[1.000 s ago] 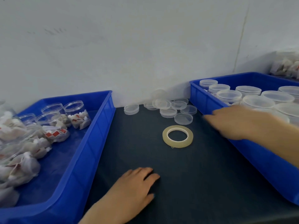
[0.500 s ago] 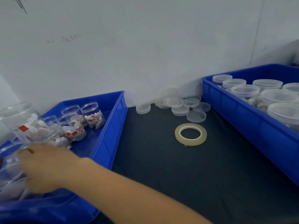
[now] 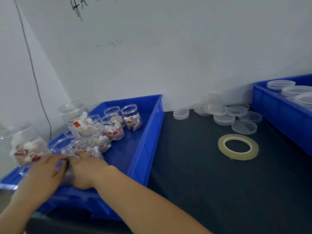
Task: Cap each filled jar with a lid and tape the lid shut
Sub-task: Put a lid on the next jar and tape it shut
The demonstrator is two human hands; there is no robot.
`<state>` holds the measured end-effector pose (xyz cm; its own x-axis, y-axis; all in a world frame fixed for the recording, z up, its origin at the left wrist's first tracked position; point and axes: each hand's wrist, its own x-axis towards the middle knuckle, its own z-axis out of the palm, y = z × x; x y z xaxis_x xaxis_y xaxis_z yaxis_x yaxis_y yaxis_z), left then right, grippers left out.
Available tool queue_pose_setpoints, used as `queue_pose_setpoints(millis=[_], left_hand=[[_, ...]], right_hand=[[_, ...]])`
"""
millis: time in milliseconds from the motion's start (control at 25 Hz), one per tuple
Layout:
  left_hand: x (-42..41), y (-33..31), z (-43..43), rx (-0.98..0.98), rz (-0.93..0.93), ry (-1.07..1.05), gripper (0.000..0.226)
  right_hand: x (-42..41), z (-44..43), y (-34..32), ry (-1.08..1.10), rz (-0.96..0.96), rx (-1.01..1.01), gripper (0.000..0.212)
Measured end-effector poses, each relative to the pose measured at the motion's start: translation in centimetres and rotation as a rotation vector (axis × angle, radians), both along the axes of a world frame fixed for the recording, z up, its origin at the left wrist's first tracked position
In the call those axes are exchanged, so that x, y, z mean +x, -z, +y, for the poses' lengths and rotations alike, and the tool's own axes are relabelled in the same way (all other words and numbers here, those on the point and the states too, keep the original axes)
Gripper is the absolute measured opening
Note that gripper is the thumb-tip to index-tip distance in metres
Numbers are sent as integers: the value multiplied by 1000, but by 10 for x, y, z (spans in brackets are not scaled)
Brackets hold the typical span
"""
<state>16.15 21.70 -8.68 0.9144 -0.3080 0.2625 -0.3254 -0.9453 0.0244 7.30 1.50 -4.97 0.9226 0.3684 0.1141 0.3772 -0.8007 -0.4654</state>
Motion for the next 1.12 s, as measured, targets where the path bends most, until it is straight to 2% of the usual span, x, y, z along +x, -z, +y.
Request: queue_pose_setpoints(millis=[80,160,240,400,520,640,720,880,960,1120], left_hand=[[-21,-8,-14,-162,71,69,28],[-31,-20,-20,-122,118,32,14],[-38,-29,-26,-165,172,-14,13],[-65,-39,-48,-152,26,-57,13],[-91,-47,-70,-260,-137,-12,11],[-112,-69,-107,-312,-427,105,21],[-128,-86,-139,-401,-462,188,21],[-161,-93,-222,-475,-638,412,13],[-170,-85,-266,-518,-551,495,16],[-163,-40,-337,-552,-166,602,19]], right_hand=[[0,-1,0,-19,-13,-59,61],[0,-2,-1,3,-47,-128,57],[-1,-2,-2,23,-71,-151,53],[-3,0,-4,79,-86,-124,61],[-11,-4,-12,106,-171,137,67],[-27,-24,-25,125,-438,486,76],[-43,-50,-33,196,-574,665,79],[-72,-131,-27,394,-632,754,88],[-83,-175,-10,472,-611,749,91],[-105,-248,41,619,-523,765,90]])
